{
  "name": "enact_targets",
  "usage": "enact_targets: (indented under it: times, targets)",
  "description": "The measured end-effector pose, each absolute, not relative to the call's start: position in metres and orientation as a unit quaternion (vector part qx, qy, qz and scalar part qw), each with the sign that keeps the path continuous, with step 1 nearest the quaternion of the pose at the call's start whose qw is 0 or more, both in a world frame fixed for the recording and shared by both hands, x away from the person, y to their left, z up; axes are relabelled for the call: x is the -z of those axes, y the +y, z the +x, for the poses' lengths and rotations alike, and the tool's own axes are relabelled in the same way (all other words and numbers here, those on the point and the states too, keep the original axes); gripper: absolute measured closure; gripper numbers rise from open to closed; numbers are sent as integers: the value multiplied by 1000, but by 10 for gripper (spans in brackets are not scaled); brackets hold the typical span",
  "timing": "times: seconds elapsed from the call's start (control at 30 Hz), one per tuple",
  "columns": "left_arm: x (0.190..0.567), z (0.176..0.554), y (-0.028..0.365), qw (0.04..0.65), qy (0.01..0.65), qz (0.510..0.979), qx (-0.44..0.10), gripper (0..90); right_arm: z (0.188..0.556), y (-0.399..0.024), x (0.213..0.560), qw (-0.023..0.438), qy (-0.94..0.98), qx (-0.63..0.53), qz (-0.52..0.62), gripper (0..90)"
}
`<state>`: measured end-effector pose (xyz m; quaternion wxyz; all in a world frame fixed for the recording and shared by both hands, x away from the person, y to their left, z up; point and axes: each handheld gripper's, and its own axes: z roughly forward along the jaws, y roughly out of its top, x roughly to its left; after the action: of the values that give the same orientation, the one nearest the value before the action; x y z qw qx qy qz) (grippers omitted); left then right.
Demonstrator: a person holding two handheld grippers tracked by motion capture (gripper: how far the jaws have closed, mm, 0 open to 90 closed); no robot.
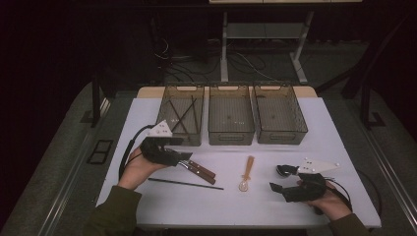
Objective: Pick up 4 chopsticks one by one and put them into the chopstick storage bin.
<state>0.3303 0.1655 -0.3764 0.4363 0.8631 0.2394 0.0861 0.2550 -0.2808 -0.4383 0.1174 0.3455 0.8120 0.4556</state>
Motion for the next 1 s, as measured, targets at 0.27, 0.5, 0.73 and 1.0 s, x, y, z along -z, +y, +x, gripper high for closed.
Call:
enact_targets:
  times: [0.27, 0.5, 0.73, 1.0]
  targets:
    - [402, 310, 169, 429, 221, 875, -49, 627, 255, -281, 439, 119, 813, -454, 345, 180]
    - [419, 302, 164, 408, 201, 890, -17, 717, 255, -281, 439, 120, 813, -453, 345, 180]
    - [427, 301, 159, 385, 179, 905, -10, 739, 255, -281, 438, 122, 813, -453, 344, 180]
    - [435, 304, 162, 363, 171, 916, -11, 748, 255, -281, 439, 122, 815, -452, 342, 180]
